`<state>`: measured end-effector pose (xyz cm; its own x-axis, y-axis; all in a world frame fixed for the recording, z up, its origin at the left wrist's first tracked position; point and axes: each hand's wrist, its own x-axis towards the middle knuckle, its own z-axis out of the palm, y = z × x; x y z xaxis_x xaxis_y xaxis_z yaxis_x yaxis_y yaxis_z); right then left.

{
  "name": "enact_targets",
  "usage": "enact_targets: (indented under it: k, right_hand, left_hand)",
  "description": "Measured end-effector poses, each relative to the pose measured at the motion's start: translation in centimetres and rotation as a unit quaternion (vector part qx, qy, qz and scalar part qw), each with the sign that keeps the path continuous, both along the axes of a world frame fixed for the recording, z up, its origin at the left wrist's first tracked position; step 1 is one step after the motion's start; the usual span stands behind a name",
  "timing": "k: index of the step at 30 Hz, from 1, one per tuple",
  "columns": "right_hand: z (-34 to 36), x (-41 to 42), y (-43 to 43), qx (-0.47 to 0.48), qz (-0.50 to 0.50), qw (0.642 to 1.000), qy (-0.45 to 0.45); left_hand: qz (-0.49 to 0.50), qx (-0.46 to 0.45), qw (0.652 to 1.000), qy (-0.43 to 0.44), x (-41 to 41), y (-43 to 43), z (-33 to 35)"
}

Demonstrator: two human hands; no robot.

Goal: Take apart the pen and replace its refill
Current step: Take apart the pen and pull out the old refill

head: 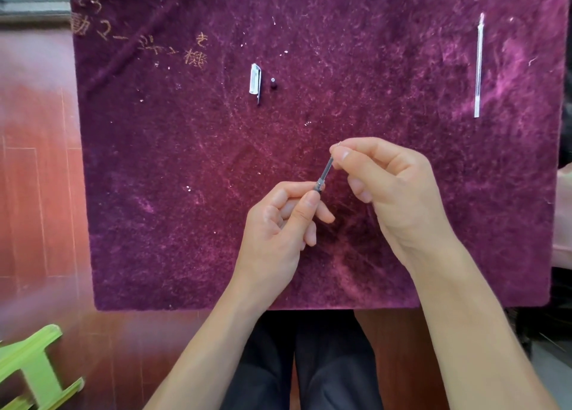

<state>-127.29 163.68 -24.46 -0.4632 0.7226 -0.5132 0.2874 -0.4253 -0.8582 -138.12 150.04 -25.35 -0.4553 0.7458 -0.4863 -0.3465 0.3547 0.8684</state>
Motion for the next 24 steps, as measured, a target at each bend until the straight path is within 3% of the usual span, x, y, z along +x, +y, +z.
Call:
enact_targets:
  k: [13,24]
  right_hand:
    - [0.5,-5.4,8.5,0.04,-0.039,0.998,0.017]
    - [-0.9,-5.8,16.4,0.214,-0.02,0.958,-0.189]
  left_hand:
    - [0.017,-0.007,1.0,-0.002,-0.6,0.6,-0.3]
    - [0.022,-0.006,1.0,0.01,-1.2,1.8,-0.4]
